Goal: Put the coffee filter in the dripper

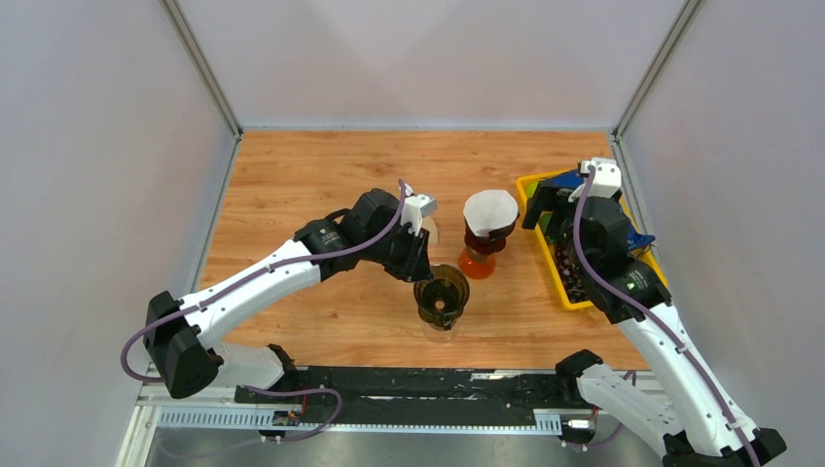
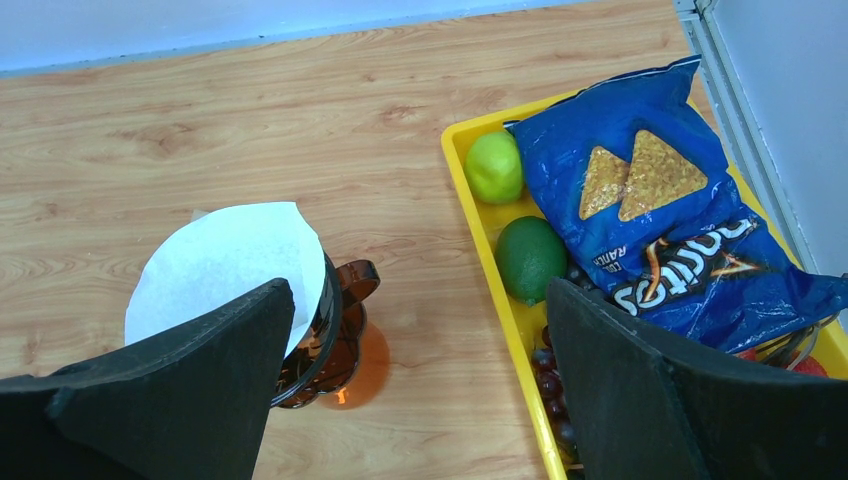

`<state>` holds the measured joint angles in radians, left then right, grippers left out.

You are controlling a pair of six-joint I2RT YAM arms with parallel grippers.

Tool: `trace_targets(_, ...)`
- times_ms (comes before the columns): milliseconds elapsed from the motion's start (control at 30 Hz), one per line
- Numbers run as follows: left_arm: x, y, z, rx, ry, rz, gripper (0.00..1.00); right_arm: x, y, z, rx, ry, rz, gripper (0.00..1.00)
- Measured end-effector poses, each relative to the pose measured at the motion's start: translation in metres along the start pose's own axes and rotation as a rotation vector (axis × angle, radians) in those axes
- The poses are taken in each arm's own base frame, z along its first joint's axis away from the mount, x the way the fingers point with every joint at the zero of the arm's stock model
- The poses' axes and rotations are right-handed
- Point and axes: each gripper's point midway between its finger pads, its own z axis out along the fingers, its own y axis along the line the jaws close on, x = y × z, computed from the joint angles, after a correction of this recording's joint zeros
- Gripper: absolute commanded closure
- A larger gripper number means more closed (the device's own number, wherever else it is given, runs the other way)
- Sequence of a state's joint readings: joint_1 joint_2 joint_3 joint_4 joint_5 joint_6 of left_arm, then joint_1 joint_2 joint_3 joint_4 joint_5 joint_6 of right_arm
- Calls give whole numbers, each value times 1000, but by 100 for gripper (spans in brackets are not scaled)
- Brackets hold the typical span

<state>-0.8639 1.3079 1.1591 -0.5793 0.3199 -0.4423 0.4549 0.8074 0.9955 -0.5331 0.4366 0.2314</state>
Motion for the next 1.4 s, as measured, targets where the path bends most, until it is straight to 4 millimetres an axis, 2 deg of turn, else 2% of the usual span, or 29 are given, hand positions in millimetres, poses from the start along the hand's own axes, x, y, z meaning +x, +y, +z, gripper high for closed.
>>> trace_targets(233, 0, -5, 0, 30, 5, 6, 51, 0, 0, 0, 0, 0, -1, 0)
trace_targets(467, -3, -8, -1, 44, -8, 15, 21, 0, 0, 0, 1, -1, -2, 0)
trace_targets(567, -5, -10, -4, 48, -21, 21, 2, 0, -1, 0, 3, -1, -2, 0)
trace_targets(767, -17, -20, -15, 82, -81, 50, 0, -1, -2, -1, 7, -5, 0, 0)
trace_targets(900, -31, -29, -30, 97, -165, 77, 0, -3, -4, -2, 15, -12, 1, 0)
trace_targets(967, -41, -27, -41, 66, -224, 85, 0, -3, -5, -2, 24, -16, 3, 0)
trace_targets(1133, -64, -4, -67, -97, -378, 58, 0, -6, -9, -4, 41, -29, 7, 0)
trace_targets(1300, -78, 41, -90, -288, -506, -31, 0, -7, -12, -4, 57, -33, 6, 0)
trace_targets(1400, -76, 69, -91, -387, -523, -89, 0, -7, -14, -4, 66, -35, 6, 0)
